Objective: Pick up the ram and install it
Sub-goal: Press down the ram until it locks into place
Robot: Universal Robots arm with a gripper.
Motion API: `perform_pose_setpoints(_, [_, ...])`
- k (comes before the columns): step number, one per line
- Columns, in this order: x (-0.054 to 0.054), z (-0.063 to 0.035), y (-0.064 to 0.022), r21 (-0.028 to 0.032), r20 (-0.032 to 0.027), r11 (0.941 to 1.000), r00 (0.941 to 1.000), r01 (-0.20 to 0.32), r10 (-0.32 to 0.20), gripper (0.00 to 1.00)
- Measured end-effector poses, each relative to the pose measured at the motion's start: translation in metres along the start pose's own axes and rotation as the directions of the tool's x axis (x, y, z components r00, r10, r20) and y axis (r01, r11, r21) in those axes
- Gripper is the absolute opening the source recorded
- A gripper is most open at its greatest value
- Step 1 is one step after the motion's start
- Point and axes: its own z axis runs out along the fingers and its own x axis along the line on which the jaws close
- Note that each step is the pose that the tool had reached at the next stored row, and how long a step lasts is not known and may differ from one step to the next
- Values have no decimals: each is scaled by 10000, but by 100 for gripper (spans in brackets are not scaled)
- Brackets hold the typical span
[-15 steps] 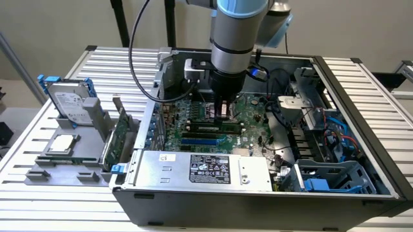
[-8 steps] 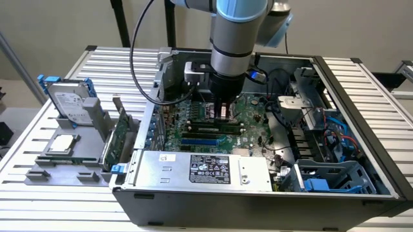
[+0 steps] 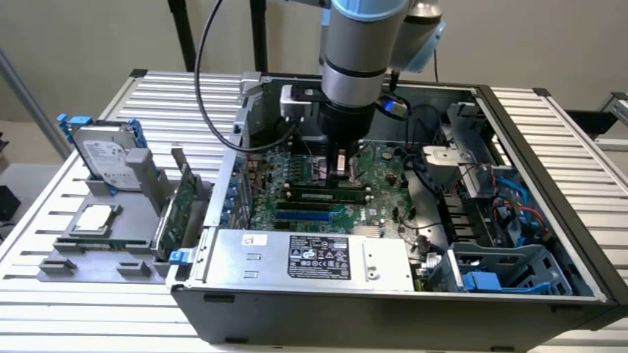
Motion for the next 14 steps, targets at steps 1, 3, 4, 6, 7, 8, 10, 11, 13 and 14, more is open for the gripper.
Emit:
perform_pose_setpoints(1, [-1, -29, 1, -2, 12, 10000, 10000, 1, -1, 0])
perform_pose_setpoints(3, [-1, -65, 2, -3, 57, 10000, 10000, 2, -2, 0])
perform_pose_setpoints(4, [-1, -67, 2, -3, 75, 10000, 10000, 3, -3, 0])
perform_pose_setpoints(6, [-1, -67, 2, -3, 81, 10000, 10000, 3, -3, 0])
perform_pose_setpoints(7, [-1, -67, 2, -3, 81, 10000, 10000, 3, -3, 0])
perform_pose_setpoints(8, [-1, -67, 2, -3, 82, 10000, 10000, 3, -3, 0])
perform_pose_setpoints(10, [-1, -67, 2, -3, 81, 10000, 10000, 3, -3, 0])
perform_pose_setpoints(11, [-1, -67, 2, -3, 80, 10000, 10000, 3, -3, 0])
perform_pose_setpoints(13, [-1, -67, 2, -4, 80, 10000, 10000, 3, -3, 0])
perform_pose_setpoints(14, [-1, -68, 2, -4, 80, 10000, 10000, 3, -3, 0])
